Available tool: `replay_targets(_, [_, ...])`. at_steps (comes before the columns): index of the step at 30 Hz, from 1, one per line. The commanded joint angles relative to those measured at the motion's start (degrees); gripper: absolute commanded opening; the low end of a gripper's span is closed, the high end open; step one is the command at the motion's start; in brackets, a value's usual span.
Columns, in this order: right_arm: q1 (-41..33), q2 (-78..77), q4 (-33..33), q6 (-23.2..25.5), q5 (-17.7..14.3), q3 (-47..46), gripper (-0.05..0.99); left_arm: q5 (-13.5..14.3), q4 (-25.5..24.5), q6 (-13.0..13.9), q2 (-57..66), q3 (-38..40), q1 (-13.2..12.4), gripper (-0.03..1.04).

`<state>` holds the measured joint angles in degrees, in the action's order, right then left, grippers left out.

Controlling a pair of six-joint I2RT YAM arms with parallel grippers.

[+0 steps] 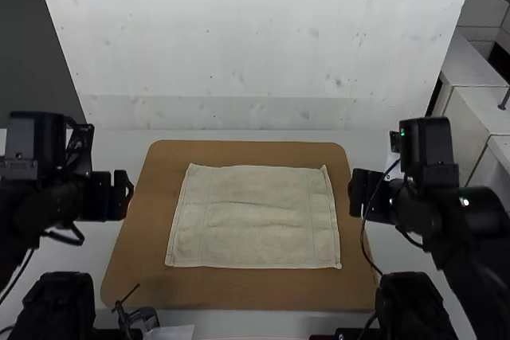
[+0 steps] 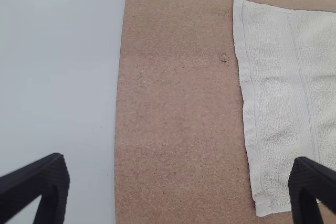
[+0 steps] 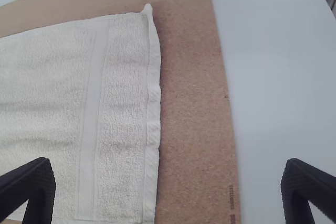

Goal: Fold the towel.

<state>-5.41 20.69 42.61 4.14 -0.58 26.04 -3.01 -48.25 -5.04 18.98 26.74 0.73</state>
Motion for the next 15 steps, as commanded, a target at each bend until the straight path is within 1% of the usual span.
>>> replay_targets(1, [-0.39,12.10,-5.43,1.13,0.49,2.08,0.93,0.54,4.48,-0.06,8.61,3.84,2.08,0.92])
replay_targets(3, [-0.22,19.48,-10.00,1.92,0.40,3.23,0.94,0.46,7.47,-0.06,14.33,4.63,2.70,0.92])
replay_targets(5, [0.58,27.48,-14.40,1.92,0.40,4.98,0.94,0.28,9.14,-0.41,21.18,6.48,3.75,0.92])
replay_targets(6, [0.75,31.61,-15.63,1.83,0.58,6.13,0.94,0.54,10.63,-1.47,24.79,7.36,4.63,0.92])
replay_targets(9, [0.40,42.07,-18.62,3.15,0.75,10.17,0.95,0.72,16.26,-2.08,33.14,9.64,5.60,0.92])
replay_targets(10, [0.22,45.23,-19.76,3.42,0.58,11.40,0.95,0.72,17.40,-2.17,36.12,10.70,5.77,0.92])
replay_targets(13, [0.49,54.02,-23.19,3.77,0.49,15.44,0.95,1.69,19.16,-3.14,45.18,14.57,5.95,0.94])
replay_targets(15, [0.31,59.47,-23.98,4.47,0.40,18.52,0.94,1.95,19.60,-4.01,50.36,16.85,6.39,0.94])
